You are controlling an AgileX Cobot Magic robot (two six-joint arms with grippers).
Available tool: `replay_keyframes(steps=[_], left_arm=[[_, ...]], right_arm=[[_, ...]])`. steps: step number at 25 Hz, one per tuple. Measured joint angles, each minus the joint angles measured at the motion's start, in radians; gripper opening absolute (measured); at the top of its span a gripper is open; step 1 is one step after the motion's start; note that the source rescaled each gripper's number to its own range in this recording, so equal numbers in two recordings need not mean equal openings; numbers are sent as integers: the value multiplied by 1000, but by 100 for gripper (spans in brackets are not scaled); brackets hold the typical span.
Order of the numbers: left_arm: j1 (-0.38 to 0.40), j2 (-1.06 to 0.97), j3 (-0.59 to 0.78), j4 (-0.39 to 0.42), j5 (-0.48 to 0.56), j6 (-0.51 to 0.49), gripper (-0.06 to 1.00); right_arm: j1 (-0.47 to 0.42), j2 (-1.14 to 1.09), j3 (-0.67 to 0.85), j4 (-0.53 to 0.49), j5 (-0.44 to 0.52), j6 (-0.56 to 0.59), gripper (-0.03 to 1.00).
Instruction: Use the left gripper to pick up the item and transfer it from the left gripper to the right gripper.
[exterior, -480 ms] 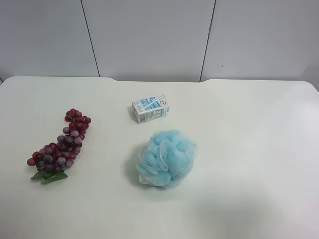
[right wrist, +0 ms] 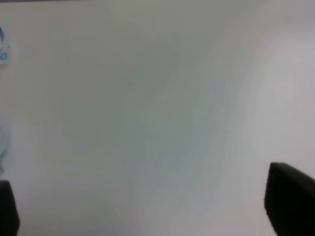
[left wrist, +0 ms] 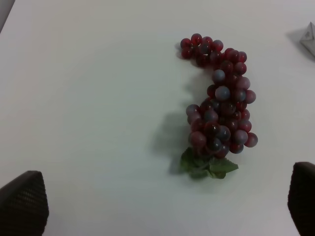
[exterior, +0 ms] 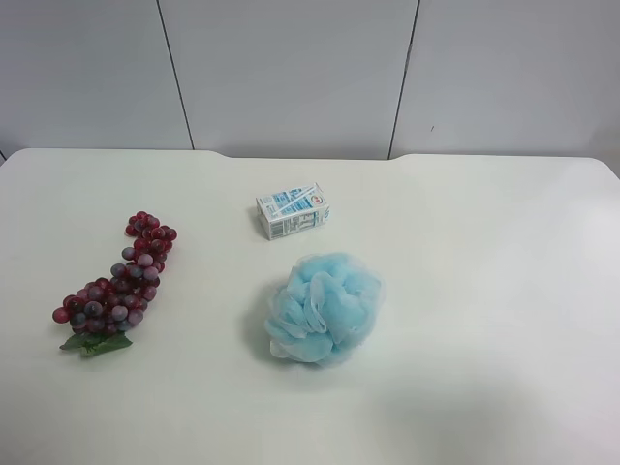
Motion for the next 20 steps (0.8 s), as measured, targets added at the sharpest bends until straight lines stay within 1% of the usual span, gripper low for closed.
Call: replay_keyframes(steps=[10, 13, 15, 20], left_arm=[[0, 0, 0, 0, 0, 0, 100], [0, 43, -2, -2, 1, 5, 100], [0, 117, -24, -26, 3, 40, 100], [0, 361, -132, -78, 18, 201, 100]], right_arm=[[0, 0, 0, 0, 0, 0, 100], [0, 0, 0, 0, 0, 0, 100], [0, 0, 0, 0, 0, 0, 100], [0, 0, 0, 0, 0, 0, 100]])
